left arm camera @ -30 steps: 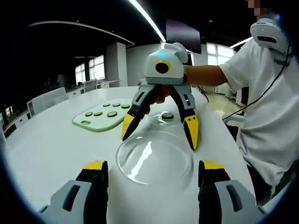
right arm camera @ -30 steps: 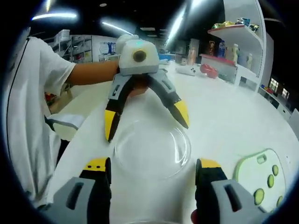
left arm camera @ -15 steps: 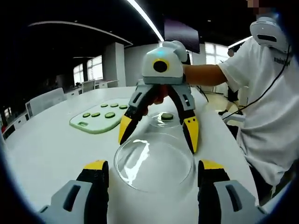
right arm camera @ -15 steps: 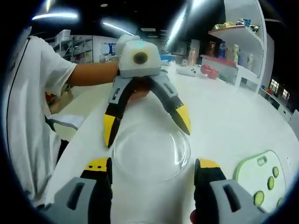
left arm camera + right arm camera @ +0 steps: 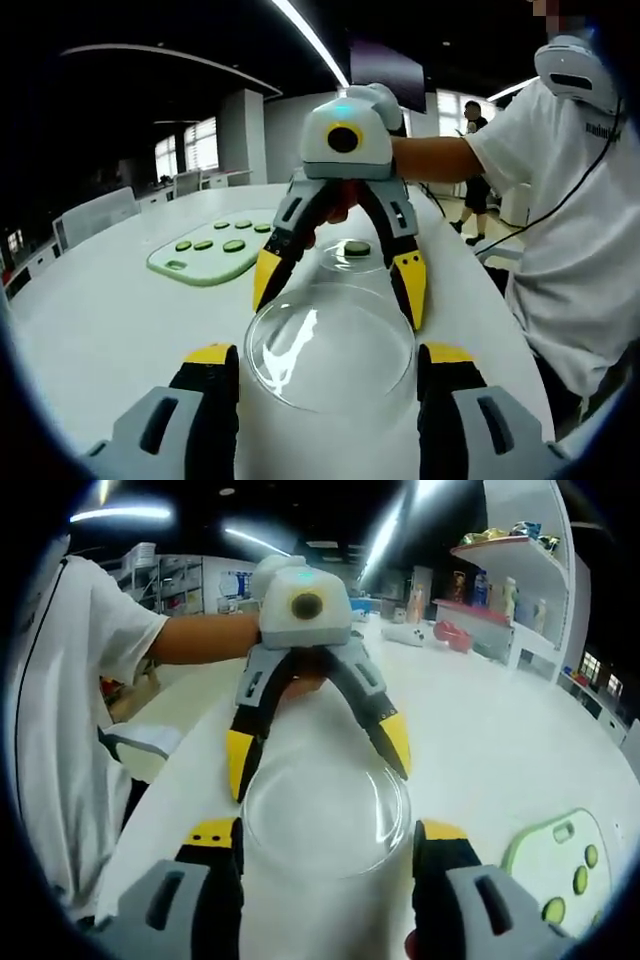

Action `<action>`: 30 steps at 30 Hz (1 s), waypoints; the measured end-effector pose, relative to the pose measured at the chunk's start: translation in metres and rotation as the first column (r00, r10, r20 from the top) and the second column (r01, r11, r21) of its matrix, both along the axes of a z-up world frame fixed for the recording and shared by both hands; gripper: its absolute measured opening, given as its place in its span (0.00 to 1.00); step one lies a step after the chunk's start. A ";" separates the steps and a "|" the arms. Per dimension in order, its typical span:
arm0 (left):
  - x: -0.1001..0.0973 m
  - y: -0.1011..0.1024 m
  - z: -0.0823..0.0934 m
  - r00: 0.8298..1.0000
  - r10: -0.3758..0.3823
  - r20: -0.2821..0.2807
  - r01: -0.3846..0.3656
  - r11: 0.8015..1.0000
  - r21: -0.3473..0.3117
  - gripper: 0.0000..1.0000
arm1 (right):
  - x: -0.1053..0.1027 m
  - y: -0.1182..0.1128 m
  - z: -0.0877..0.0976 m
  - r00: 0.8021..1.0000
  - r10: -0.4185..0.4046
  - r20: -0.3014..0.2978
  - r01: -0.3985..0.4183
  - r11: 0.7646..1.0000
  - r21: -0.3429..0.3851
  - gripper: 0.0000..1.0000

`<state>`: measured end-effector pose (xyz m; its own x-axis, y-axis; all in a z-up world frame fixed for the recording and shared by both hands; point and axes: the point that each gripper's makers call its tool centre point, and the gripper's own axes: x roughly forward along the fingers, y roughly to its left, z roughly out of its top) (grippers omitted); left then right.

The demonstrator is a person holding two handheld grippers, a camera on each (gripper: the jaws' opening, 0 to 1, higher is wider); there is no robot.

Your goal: Open the petri dish lid, add cucumber slices into the petri dish, and close the lid

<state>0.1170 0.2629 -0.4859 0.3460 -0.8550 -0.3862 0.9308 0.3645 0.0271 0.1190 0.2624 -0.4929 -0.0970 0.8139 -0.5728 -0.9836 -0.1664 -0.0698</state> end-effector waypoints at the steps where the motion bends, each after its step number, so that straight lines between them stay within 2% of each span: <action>1: 0.000 0.000 0.000 1.000 -0.001 -0.003 0.001 1.000 0.000 0.72 | -0.001 0.000 -0.001 1.000 0.002 0.000 -0.002 1.000 -0.003 0.67; 5: -0.001 0.000 -0.003 1.000 -0.010 0.000 0.010 1.000 0.008 0.68 | 0.000 0.000 -0.002 1.000 0.004 0.003 -0.004 1.000 -0.007 0.65; 30: -0.003 -0.001 -0.002 1.000 0.001 0.004 -0.001 1.000 -0.009 0.67 | 0.001 0.002 -0.001 1.000 0.008 0.010 -0.007 1.000 -0.012 0.64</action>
<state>0.1141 0.2614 -0.4877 0.3487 -0.8581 -0.3769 0.9303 0.3659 0.0276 0.1197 0.2639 -0.4940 -0.0971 0.8064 -0.5833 -0.9815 -0.1747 -0.0782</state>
